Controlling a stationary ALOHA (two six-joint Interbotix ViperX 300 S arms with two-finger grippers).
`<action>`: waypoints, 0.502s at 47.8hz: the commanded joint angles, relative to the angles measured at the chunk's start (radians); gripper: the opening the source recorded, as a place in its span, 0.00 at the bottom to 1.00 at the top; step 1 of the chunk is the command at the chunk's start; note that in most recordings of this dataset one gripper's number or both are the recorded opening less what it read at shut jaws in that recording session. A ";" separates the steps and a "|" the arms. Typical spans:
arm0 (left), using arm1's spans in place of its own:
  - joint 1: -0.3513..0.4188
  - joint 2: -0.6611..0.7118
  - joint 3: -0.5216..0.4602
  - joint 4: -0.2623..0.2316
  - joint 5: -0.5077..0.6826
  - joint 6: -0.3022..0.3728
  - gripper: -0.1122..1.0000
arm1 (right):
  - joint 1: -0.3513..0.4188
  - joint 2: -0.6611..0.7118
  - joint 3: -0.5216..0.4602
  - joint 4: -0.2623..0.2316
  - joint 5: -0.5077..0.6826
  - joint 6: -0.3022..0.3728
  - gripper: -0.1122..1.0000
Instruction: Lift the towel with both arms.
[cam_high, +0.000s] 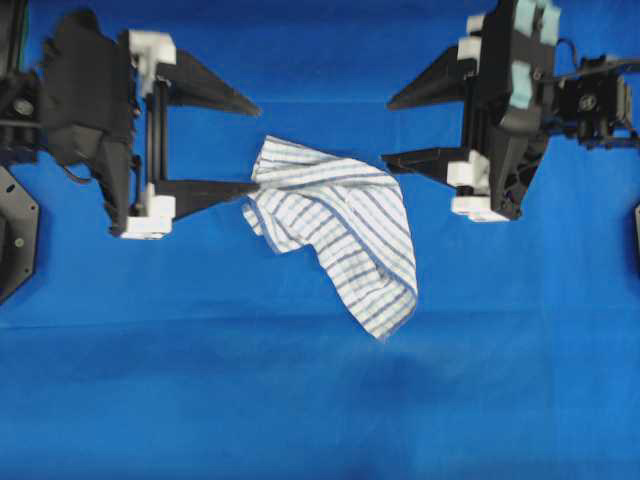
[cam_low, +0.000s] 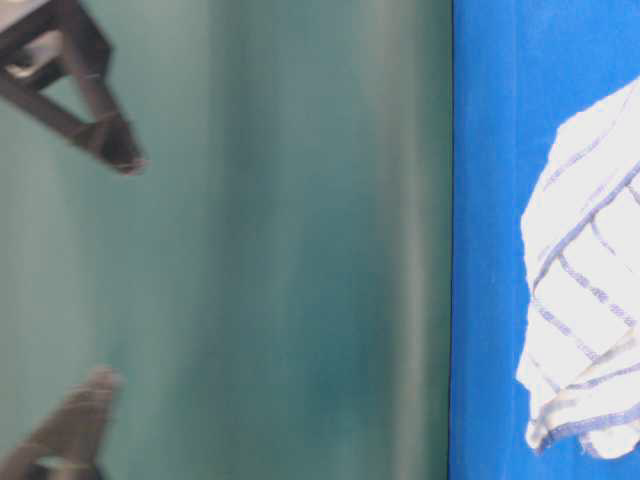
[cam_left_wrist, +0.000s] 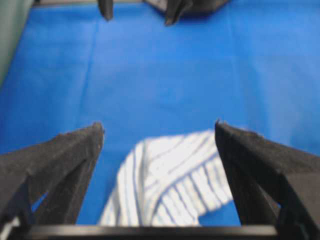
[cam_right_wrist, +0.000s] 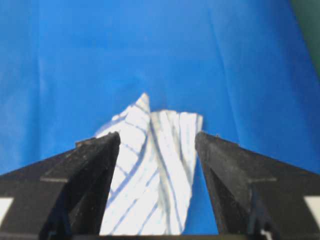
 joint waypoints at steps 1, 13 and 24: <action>-0.002 0.014 0.015 0.000 -0.040 0.000 0.90 | 0.002 -0.014 0.035 0.005 -0.057 0.005 0.68; -0.002 0.110 0.074 0.002 -0.097 0.000 0.90 | 0.002 0.012 0.141 0.009 -0.161 0.040 0.68; -0.002 0.224 0.117 0.000 -0.172 0.000 0.89 | 0.002 0.078 0.216 0.011 -0.235 0.061 0.68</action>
